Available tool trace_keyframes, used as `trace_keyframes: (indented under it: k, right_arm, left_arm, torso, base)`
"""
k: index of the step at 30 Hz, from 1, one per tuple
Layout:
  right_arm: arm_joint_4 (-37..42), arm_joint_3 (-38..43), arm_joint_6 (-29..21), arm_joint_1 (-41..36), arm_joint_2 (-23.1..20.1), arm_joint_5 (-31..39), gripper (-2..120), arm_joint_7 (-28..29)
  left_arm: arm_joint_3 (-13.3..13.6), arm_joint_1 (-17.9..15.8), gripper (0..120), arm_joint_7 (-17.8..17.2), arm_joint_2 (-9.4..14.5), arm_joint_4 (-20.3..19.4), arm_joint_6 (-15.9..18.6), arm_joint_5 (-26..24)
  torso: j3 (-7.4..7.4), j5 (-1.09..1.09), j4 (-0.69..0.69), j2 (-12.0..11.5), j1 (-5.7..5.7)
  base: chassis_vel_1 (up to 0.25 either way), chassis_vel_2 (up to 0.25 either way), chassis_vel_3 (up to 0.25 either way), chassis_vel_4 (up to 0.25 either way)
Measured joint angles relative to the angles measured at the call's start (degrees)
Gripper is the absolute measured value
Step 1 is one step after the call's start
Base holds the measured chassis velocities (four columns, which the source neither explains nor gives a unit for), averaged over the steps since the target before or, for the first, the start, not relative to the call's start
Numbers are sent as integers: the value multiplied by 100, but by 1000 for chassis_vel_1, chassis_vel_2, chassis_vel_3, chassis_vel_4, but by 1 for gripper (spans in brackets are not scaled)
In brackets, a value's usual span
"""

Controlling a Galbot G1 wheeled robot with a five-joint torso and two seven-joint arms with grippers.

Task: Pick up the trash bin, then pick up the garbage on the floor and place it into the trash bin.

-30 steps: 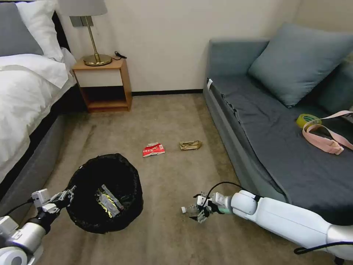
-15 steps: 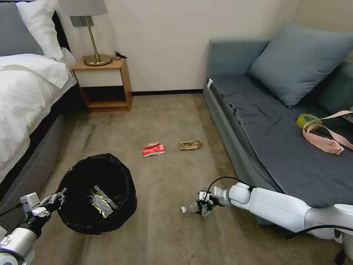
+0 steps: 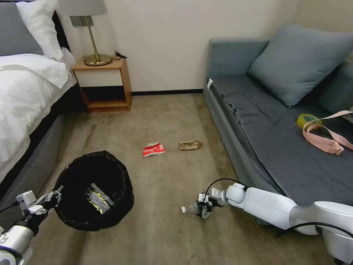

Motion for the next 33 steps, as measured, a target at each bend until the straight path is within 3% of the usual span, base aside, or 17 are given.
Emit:
trace_keyframes:
  k: [2,8,10,11,16,22,27,33]
  right_arm:
    - [-16,1,7,0,5,-2,90,-14]
    - [-200,51,113,-40,64,-35,64,-67]
    - [-200,51,113,-40,64,-35,64,-67]
    - [-234,93,136,-64,77,-44,54,-59]
    - [-242,155,159,-77,71,-51,35,-23]
    - [-90,267,165,-54,-18,-27,22,52]
    - [165,507,134,13,-149,59,21,130]
    - [1114,1602,-178,388,-318,670,21,367]
  left_arm:
    - [0,-2,4,0,3,4,0,-1]
    - [17,-28,4,2,14,33,4,-4]
    - [17,-28,4,2,14,33,4,-4]
    - [29,-41,4,2,18,36,6,-4]
    - [52,-61,4,2,19,35,12,1]
    - [83,-80,4,-4,17,24,15,18]
    - [96,-93,4,-6,15,38,16,23]
    - [201,-179,4,-32,26,128,26,28]
  torso:
    - [0,0,0,0,0]
    - [0,0,0,0,0]
    - [0,0,0,0,0]
    - [0,0,-1,0,0]
    - [0,0,0,0,0]
    - [0,1,0,0,0]
    - [0,1,-1,0,0]
    - [0,0,-1,0,0]
  base:
    - [0,0,0,0]
    - [0,0,0,0]
    - [0,0,0,0]
    - [0,0,0,0]
    - [0,0,0,0]
    - [0,0,0,0]
    - [0,0,0,0]
    - [0,0,0,0]
